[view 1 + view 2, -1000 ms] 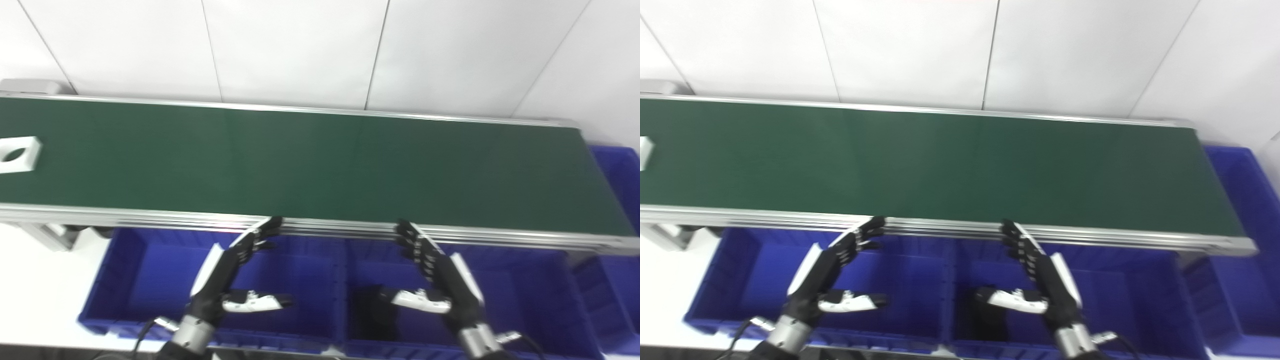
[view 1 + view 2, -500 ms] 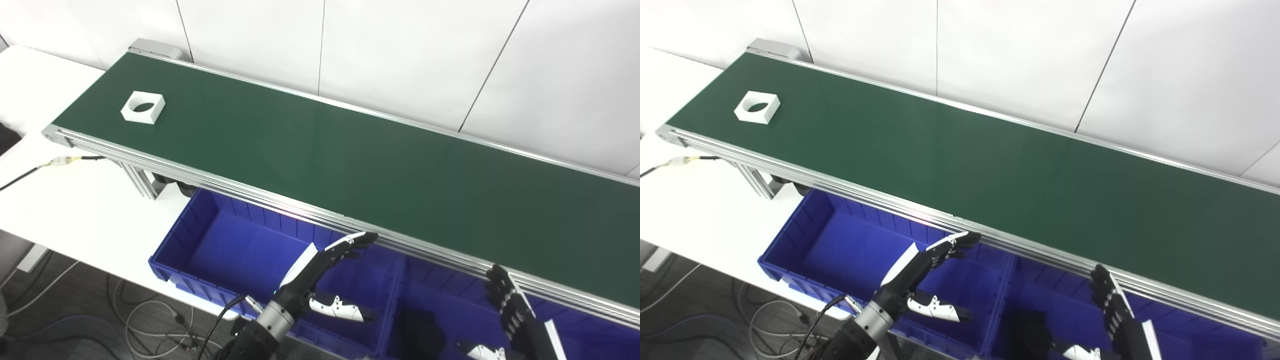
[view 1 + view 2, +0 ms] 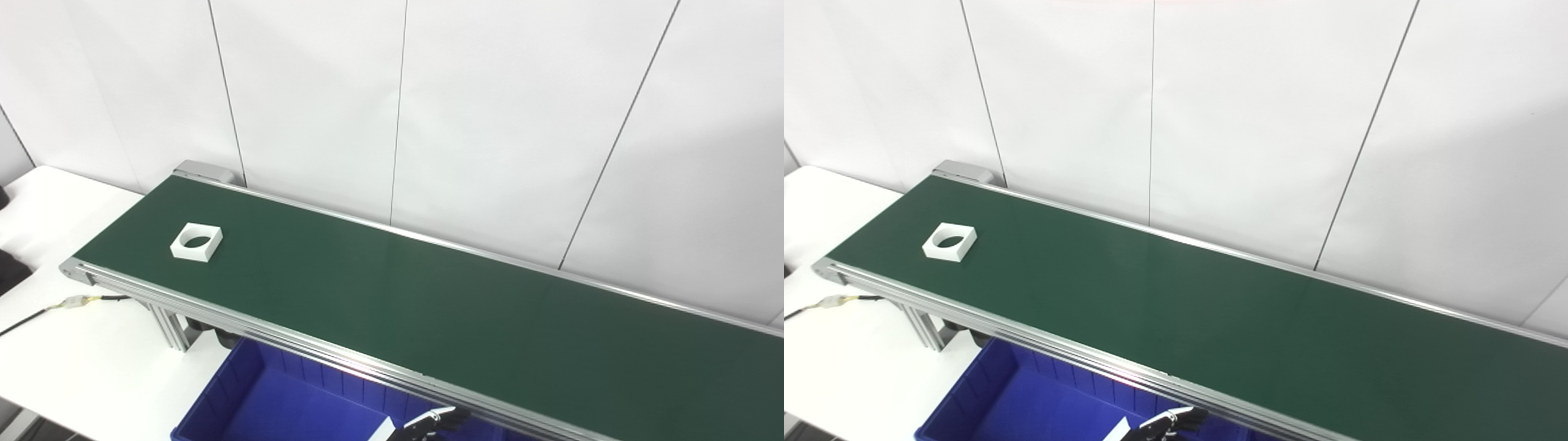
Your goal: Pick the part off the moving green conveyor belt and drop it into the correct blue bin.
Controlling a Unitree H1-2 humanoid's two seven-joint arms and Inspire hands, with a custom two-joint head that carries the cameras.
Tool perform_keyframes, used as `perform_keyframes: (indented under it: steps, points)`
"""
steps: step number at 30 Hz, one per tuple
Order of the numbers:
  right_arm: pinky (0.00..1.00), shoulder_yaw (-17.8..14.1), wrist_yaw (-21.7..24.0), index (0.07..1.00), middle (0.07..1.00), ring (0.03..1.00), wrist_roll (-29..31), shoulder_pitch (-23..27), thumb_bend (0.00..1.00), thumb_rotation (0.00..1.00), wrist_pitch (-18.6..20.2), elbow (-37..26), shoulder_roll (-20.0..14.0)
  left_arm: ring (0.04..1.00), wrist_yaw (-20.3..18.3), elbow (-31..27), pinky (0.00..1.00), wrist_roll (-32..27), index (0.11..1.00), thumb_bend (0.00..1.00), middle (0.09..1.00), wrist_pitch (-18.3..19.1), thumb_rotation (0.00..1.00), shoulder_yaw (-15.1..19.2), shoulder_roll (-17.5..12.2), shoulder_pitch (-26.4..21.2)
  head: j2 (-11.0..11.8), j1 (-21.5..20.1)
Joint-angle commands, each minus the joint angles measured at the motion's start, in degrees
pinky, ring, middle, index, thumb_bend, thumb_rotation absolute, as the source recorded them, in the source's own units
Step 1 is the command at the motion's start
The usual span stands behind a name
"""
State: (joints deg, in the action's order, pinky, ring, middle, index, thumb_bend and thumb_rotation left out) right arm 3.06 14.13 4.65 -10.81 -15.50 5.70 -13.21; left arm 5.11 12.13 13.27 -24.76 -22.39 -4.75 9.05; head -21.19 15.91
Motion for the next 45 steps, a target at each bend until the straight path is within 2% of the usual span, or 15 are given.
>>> perform_keyframes:
  steps: [1, 7, 19, 24, 28, 36, 45]
  points:
    - [0.93, -0.2, 0.3, 0.928, 0.933, 0.93, 0.2, 0.7, 0.89, 0.02, -3.5, -0.9, 0.0, 0.842, 2.1, -0.6, 0.77, 0.3, 0.847, 0.97, 0.859, -2.2, 0.36, -0.8, -0.4, -1.2, 0.5, -0.2]
    - [0.91, -0.2, 0.0, 0.94, 0.951, 0.934, -0.8, 0.5, 0.91, 0.0, -2.6, -1.3, -0.1, 0.84, 3.4, 0.1, 0.76, -0.1, 0.841, 0.97, 0.86, -2.2, 0.35, -2.0, -1.1, -1.5, 1.6, -0.4]
    - [0.92, -0.1, 0.1, 0.932, 0.949, 0.939, -0.7, 0.8, 0.92, 0.0, -2.7, -0.9, 0.3, 0.838, 4.8, 0.7, 0.76, -1.3, 0.833, 0.97, 0.856, -2.2, 0.33, -3.0, -1.9, -2.1, 2.1, -0.4]
    - [0.89, -0.1, -0.1, 0.915, 0.928, 0.915, -1.2, 1.2, 0.94, 0.0, -3.9, 0.0, 0.6, 0.844, 3.0, -1.8, 0.75, -5.9, 0.825, 0.99, 0.86, -2.2, 0.33, -1.7, -1.0, -1.4, 2.1, -0.7]
    - [0.86, 0.0, 0.1, 0.901, 0.914, 0.899, -1.1, 1.7, 0.94, 0.0, -4.0, 0.7, 0.6, 0.84, 2.9, -4.1, 0.73, -6.5, 0.817, 1.0, 0.854, -2.2, 0.34, -1.0, -0.9, -1.6, 2.4, -0.7]
    - [0.85, 0.0, 0.2, 0.89, 0.903, 0.887, -0.7, 2.4, 0.97, 0.0, -4.5, 1.6, 0.9, 0.849, -0.3, -11.0, 0.74, -7.2, 0.839, 0.97, 0.874, -2.2, 0.34, 0.4, -2.2, -3.5, 2.8, 0.2]
    - [0.85, 0.0, 0.0, 0.888, 0.892, 0.885, -0.8, 3.4, 0.98, 0.0, -5.4, 2.9, 1.5, 0.85, -5.3, -16.1, 0.76, -5.8, 0.832, 0.98, 0.873, -0.2, 0.33, 6.1, -3.4, -6.7, 3.2, 0.3]
